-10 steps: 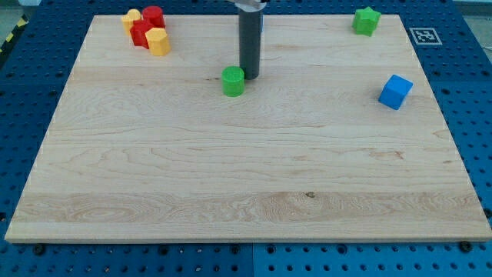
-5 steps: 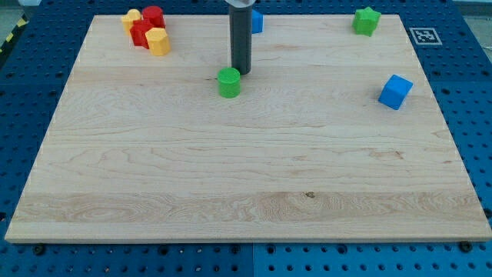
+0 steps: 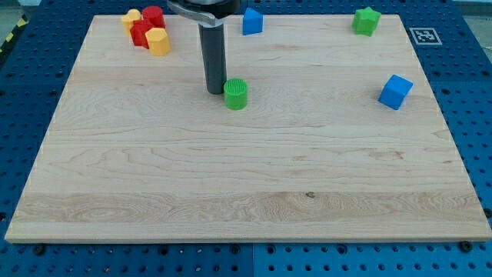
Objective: Move the green circle to the bottom right
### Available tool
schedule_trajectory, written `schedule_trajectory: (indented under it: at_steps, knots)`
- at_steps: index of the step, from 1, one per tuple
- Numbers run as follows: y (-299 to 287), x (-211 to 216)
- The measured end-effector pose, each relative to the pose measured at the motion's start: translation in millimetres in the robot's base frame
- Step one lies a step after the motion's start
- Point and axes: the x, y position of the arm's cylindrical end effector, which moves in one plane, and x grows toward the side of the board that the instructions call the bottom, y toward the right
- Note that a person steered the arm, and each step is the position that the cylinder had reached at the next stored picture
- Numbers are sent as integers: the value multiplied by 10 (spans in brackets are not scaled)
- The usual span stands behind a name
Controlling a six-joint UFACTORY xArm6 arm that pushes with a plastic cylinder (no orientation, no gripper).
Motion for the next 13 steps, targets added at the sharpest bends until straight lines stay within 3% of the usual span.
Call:
schedule_trajectory:
  at_steps: [4,6,13]
  knots:
    - [693,360]
    - [1433,410]
    - [2034,1130]
